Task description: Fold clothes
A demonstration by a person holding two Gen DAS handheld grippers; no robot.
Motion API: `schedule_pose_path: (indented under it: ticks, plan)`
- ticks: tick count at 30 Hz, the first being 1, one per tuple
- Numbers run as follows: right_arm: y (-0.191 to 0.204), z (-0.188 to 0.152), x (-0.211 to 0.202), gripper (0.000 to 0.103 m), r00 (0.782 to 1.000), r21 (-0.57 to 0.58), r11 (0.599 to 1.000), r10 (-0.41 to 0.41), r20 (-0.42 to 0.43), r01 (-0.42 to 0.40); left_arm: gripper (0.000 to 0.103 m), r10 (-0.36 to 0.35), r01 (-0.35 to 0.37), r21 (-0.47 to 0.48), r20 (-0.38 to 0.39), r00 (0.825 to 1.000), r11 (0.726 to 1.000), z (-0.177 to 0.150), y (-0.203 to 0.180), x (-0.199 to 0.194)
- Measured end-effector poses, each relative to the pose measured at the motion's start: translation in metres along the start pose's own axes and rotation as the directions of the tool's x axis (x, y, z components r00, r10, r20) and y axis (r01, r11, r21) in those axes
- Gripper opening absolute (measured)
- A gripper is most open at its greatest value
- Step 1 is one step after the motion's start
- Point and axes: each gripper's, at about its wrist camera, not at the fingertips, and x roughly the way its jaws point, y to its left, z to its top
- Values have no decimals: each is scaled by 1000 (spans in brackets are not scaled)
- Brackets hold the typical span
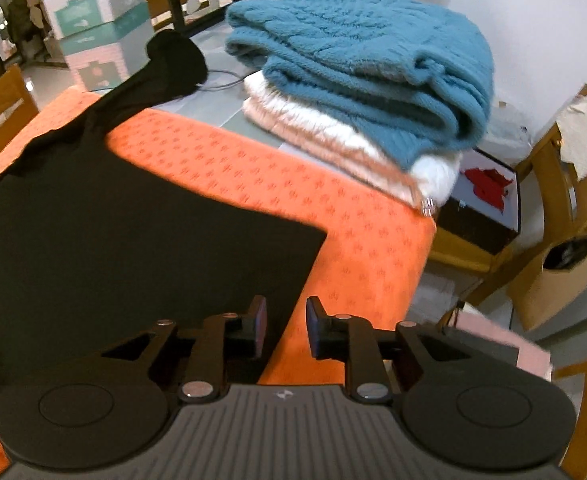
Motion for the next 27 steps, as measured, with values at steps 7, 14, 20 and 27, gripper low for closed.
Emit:
schedule_pose_path:
  ticks: [7,14,20,27]
  plan:
    - [5,-59,-59,25,1000,106,994,6,-22,-3,61,113,-110,-65,42,993,992,-10,33,-27]
    - [44,-133,-75,27,998,219,975,44,-53,-31,61,191,-185,-124,43,981,975,-29,71,-56]
    - [81,-196,-85,37,994,312,949,77,-72,-51,61,249,-237,-176,48,967,955,-43,100,-81]
    - [127,-240,-61,47,995,420,907,45,-91,-2,61,298,-272,-232,85,951,934,-49,119,-107]
